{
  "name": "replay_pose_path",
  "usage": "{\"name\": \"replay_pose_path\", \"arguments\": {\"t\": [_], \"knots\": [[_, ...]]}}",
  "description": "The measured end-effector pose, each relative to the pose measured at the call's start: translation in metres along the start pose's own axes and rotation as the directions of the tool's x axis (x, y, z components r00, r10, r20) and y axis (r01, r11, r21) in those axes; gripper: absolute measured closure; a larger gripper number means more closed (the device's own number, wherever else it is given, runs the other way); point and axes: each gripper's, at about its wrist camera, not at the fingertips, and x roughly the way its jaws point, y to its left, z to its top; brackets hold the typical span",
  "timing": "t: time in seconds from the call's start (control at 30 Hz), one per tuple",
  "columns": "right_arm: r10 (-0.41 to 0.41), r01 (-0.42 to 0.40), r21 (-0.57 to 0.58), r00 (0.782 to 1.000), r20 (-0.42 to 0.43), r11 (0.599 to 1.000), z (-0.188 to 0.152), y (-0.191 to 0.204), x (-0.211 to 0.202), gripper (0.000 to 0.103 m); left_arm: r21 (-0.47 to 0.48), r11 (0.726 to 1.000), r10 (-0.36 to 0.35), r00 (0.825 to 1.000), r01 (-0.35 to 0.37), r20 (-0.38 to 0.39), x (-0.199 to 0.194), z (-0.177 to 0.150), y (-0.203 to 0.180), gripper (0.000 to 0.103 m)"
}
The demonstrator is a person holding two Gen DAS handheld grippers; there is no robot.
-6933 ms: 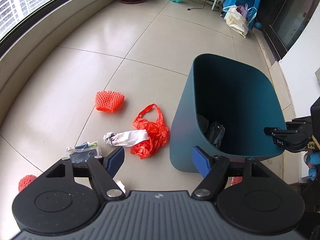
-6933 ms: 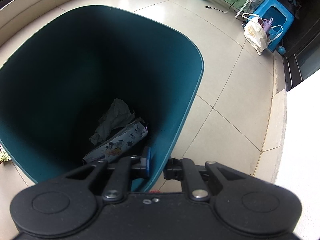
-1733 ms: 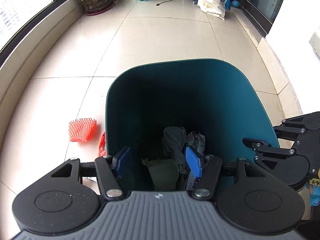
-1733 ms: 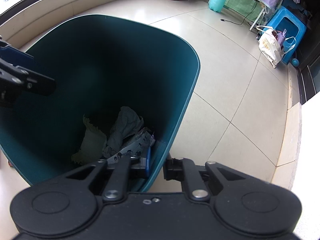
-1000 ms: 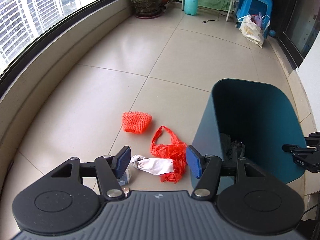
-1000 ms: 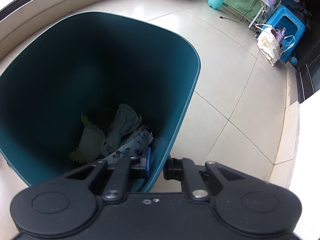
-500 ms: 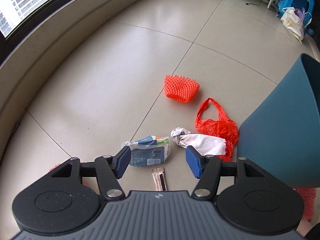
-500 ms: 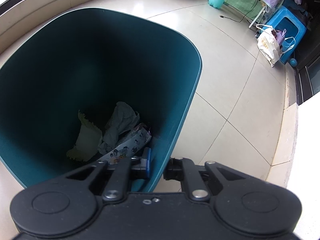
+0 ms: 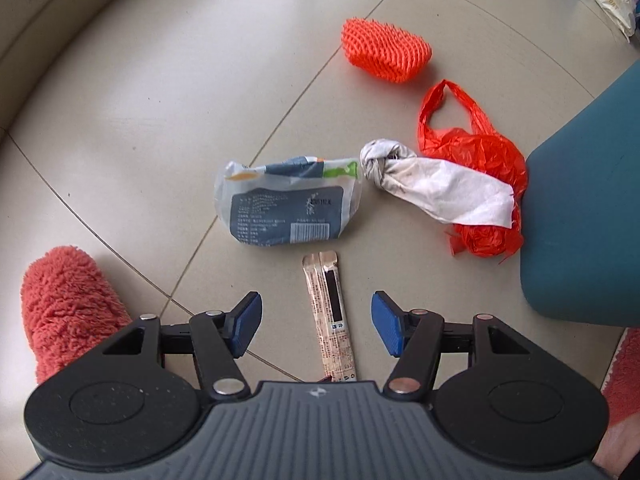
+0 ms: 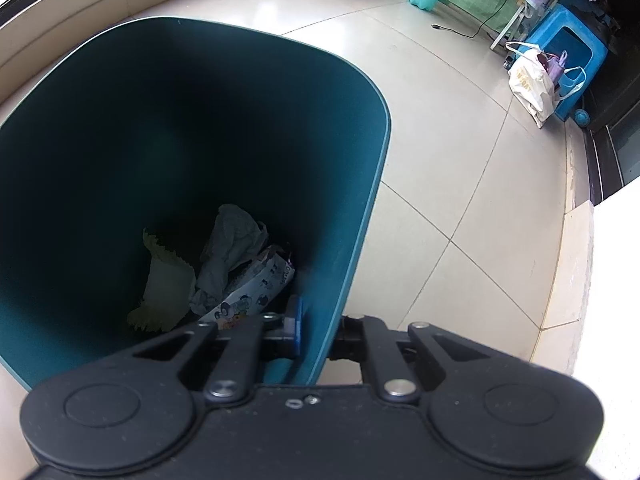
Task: Collect trash
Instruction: 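Lower the left gripper to the tan snack-stick wrapper and grasp it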
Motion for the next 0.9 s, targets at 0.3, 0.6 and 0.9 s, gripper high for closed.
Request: {"name": "replay_pose_path", "arguments": {"t": [0.3, 0.6, 0.9], "knots": [[-0.004, 0.004, 0.001, 1.000, -0.004, 1.000, 0.003, 0.001, 0.003, 0.093, -0.042, 0.999, -0.030, 0.994, 0.026, -0.100, 0.063, -0.014, -0.013, 0.045], [0.004, -0.004, 0.006, 1.000, 0.003, 1.000, 0.001, -0.001, 0.003, 0.094, -0.064, 0.998, -0.010, 0.992, 0.002, -0.129, 0.083, -0.021, -0.012, 0.068], [0.000, 0.000, 0.006, 1.000, 0.005, 1.000, 0.001, 0.000, 0.002, 0.094, -0.059, 0.997, 0.039, 0.992, -0.046, -0.123, 0.084, -0.019, -0.010, 0.082]]}}
